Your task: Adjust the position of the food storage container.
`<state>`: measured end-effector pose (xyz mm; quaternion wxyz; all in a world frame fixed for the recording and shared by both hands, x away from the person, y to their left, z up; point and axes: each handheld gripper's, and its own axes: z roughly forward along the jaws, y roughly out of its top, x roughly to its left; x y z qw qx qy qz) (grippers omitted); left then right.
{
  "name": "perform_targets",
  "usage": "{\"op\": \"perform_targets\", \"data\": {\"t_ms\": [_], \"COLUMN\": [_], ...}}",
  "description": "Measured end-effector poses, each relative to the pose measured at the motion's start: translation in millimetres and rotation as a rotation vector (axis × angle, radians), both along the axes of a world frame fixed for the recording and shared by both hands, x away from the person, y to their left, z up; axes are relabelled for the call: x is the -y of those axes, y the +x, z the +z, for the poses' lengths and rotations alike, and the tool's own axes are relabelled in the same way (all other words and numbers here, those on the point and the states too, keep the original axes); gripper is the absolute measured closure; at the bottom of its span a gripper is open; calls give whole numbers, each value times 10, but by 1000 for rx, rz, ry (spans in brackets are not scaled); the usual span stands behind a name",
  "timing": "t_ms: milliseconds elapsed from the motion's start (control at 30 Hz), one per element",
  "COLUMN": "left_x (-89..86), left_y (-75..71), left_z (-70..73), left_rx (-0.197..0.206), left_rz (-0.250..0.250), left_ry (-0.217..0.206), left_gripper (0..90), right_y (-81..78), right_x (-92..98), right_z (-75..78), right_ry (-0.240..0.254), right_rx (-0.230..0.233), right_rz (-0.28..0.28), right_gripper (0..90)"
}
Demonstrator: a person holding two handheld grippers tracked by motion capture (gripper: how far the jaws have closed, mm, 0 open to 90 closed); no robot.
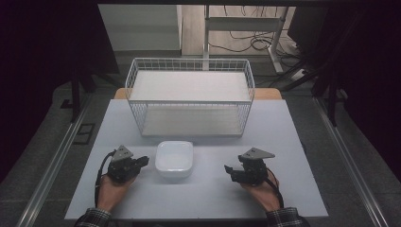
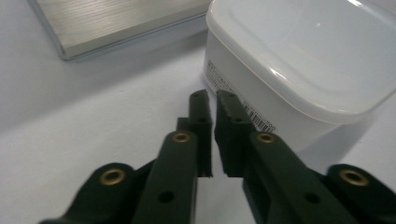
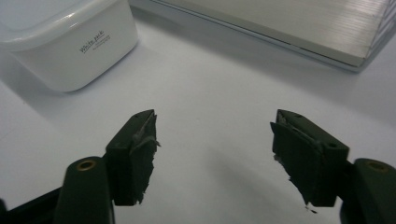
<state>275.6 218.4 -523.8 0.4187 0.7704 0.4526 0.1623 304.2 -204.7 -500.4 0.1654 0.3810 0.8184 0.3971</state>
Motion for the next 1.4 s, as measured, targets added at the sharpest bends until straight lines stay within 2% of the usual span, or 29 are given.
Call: {"op": "perform_targets", "data": {"t_ms": [67, 300, 467, 533, 633, 867, 900, 933, 967, 1033, 1133, 1200, 1233, 1267, 1400], "left_x": [15, 122, 215, 243, 296, 424, 467, 467, 494, 542, 602, 634, 669, 682, 729], "left_y": [14, 123, 167, 189, 206, 226, 231, 231, 234, 239, 244, 250, 254, 255, 255], "left_z": [1, -2, -1, -5, 0, 8, 9, 9, 10, 11, 10, 9, 8, 7, 7], "left_rx": [2, -3, -7, -14, -13, -15, -17, -17, -17, -14, -17, -17, -17, -18, -19], "left_rz": [-3, -21, -34, -40, -53, -83, -92, -92, -98, -108, -116, -124, -129, -131, -145], "left_ry": [3, 7, 34, 20, 25, 20, 16, 16, 15, 18, 17, 18, 18, 14, 11], "left_gripper": [895, 899, 899, 900, 900, 900, 900, 900, 900, 900, 900, 900, 900, 900, 900], "right_y": [23, 74, 119, 134, 168, 219, 216, 216, 221, 225, 271, 279, 293, 296, 296], "right_x": [-25, -90, -139, -165, -180, -227, -254, -254, -271, -277, -291, -296, -313, -322, -346], "right_z": [2, 7, -6, -2, -13, -32, -26, -26, -19, -17, -19, -23, -32, -34, -30], "right_ry": [-4, -20, -18, -16, -11, -7, -27, -27, -39, -39, -11, -7, -4, -1, 0], "right_rx": [-1, 9, 5, 11, 10, -6, 2, 2, 3, -1, -41, -50, -69, -79, -80], "right_rz": [8, 18, 32, 39, 40, 43, 49, 49, 42, 40, 55, 60, 72, 77, 96], "right_gripper": [340, 357, 346, 323, 304, 305, 338, 338, 395, 420, 590, 618, 684, 708, 771]}}
